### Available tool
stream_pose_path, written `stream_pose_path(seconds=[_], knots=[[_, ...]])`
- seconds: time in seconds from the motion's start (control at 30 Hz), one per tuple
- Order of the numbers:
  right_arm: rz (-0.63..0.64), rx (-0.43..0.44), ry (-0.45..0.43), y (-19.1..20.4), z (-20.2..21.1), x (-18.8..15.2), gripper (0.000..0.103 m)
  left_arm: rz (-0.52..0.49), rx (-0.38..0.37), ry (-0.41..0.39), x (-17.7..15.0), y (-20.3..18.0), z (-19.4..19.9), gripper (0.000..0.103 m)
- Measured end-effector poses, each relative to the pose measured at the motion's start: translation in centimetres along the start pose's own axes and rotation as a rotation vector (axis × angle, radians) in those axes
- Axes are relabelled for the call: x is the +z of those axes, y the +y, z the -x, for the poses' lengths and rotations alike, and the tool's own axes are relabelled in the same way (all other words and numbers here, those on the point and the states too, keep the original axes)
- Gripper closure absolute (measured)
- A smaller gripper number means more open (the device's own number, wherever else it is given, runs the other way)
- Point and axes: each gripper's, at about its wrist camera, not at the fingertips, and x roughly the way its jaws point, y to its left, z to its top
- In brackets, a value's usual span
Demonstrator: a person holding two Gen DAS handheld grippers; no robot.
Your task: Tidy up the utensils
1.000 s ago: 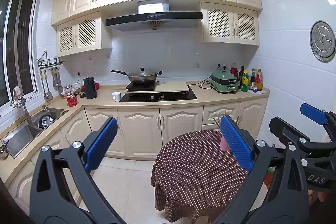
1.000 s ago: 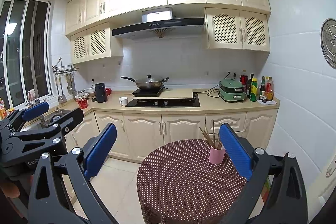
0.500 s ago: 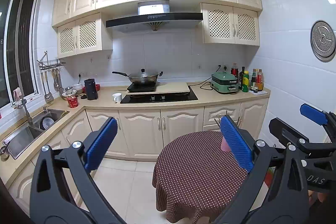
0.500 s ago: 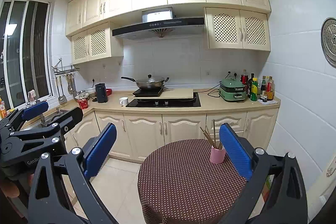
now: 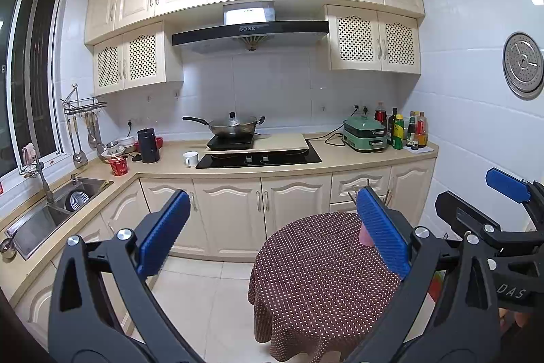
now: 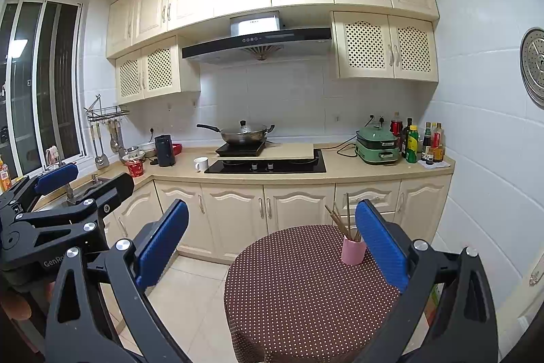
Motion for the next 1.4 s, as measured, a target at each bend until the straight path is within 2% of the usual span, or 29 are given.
stream_pose_path(seconds=[1.4], knots=[[-0.020,-0.009,0.025,0.08,-0.87,-0.51,0.008,-0.008,-0.008,0.013,0.16,0.65,-0.88,0.007]])
